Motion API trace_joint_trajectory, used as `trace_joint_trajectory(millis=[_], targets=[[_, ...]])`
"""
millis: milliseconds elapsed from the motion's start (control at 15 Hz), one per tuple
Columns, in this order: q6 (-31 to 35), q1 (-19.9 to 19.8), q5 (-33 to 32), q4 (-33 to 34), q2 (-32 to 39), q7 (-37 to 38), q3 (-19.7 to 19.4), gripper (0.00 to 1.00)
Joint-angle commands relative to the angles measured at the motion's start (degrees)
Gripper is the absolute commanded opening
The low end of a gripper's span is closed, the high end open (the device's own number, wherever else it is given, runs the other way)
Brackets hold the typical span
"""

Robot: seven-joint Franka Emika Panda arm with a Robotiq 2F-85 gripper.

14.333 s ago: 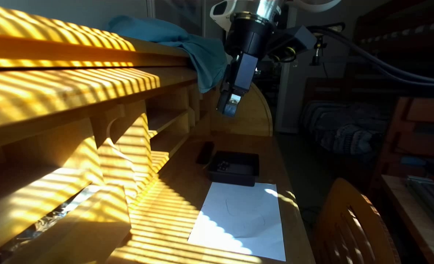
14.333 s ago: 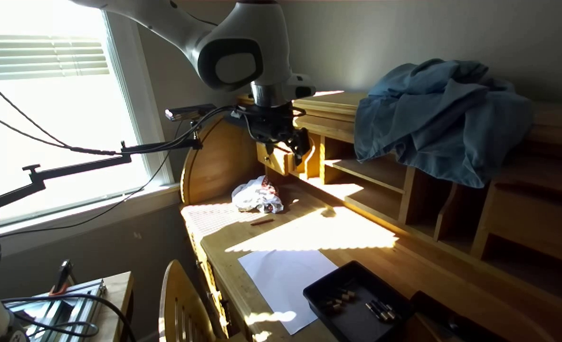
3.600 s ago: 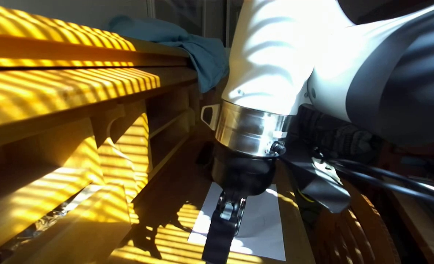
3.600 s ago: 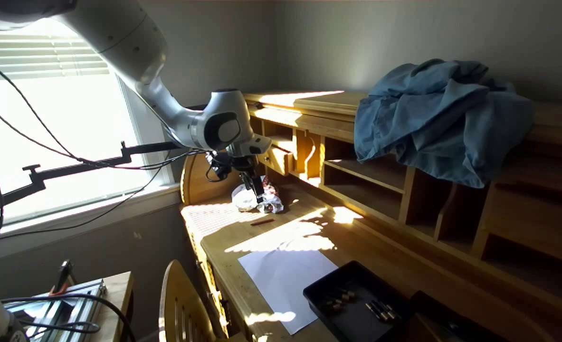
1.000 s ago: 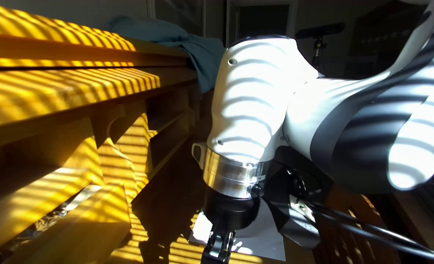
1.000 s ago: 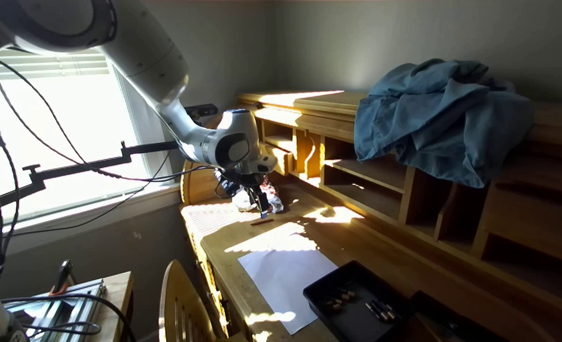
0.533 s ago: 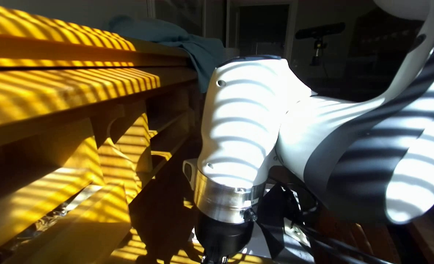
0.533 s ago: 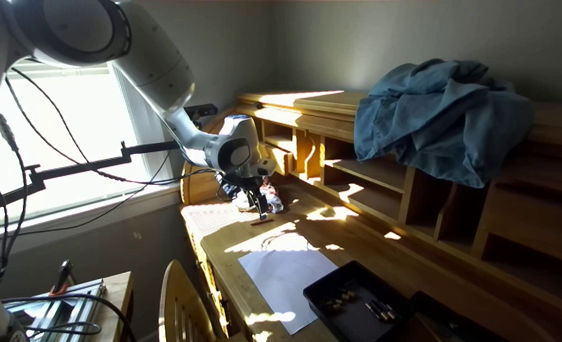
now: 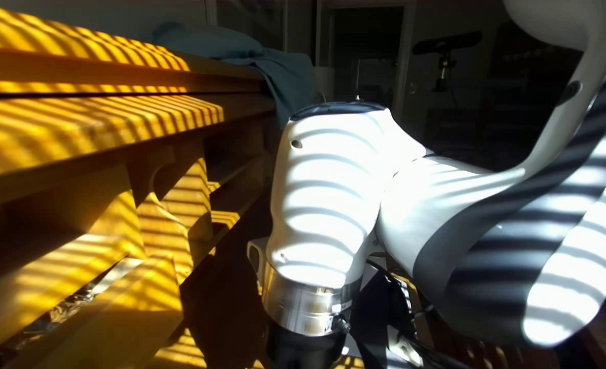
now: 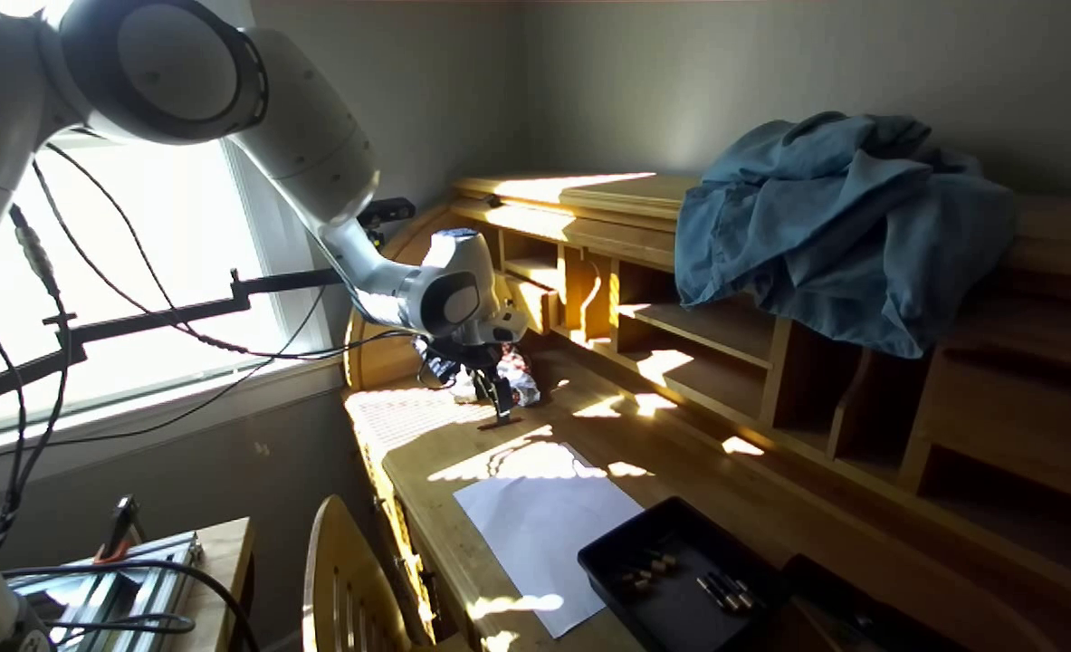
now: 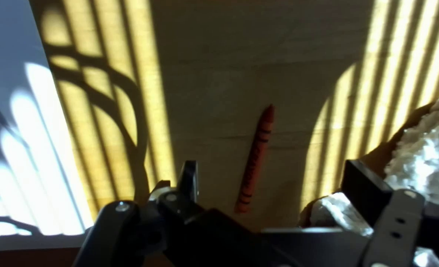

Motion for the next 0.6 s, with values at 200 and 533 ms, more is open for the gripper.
trace_joint_trajectory(millis=[200,533], targets=[[0.75,2.63,-0.94,2.98,2.74,-1.82,-2.05,1.00],[0.81,2.54,-0.60,3.67,3.82,-2.69,-2.11,1.00]])
